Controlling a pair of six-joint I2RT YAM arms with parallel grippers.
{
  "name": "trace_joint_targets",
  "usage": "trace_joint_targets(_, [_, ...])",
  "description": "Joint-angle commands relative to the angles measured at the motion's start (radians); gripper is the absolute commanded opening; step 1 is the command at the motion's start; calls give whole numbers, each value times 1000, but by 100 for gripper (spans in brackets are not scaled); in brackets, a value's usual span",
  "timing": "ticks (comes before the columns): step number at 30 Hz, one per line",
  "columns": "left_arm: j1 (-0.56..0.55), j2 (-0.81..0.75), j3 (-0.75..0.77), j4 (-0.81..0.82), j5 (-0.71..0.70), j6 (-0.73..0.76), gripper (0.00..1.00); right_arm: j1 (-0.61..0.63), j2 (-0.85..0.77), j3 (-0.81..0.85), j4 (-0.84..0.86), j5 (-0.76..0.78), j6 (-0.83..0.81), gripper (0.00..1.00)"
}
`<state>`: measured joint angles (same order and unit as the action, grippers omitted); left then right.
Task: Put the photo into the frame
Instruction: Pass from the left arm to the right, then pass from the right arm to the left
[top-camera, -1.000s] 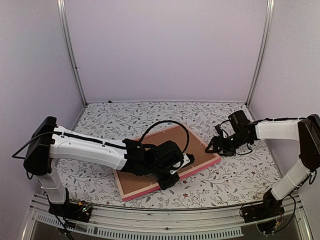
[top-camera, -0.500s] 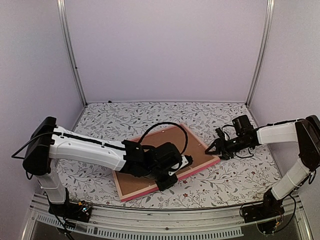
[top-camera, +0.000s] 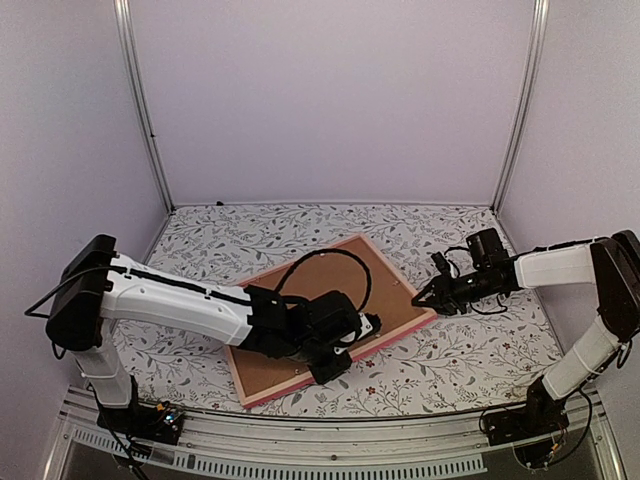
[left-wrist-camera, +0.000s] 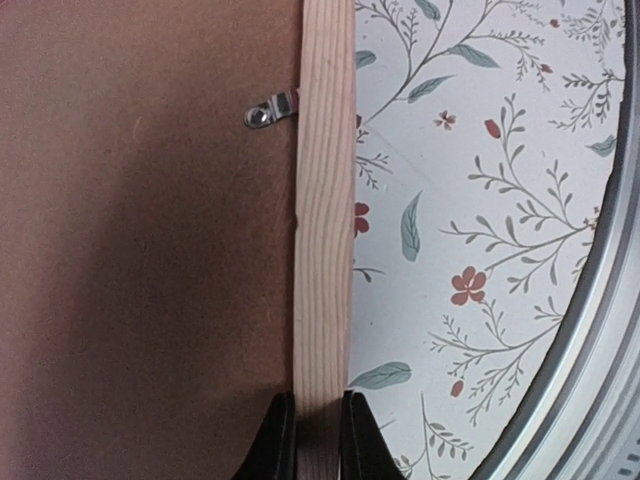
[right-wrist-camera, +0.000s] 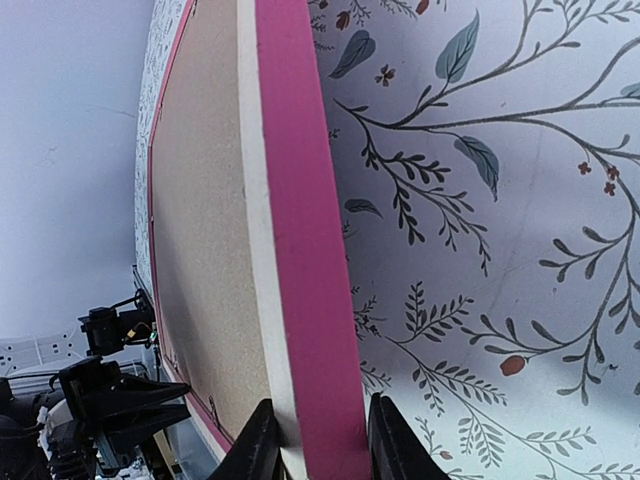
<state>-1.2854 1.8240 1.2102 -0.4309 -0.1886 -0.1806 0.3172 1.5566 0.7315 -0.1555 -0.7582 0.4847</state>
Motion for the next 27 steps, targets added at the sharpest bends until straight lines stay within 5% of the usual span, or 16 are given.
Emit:
trace_joint_targets(1, [1,24,-16,43,-38,-21,9,0,-34,37,-9,-49,8,29])
trace_joint_targets(14, [-10,53,-9,45,-88,-28,41,-1,-60,50,-42,-56,-8,29])
trace_joint_targets(21, [-68,90,64,-22,-337,-44,71,0,-92,62,-64,-85,4,29])
trace_joint_targets(27, [-119,190,163,-109,-550,-43,83,-1,-119,83,-96,-131,20,29])
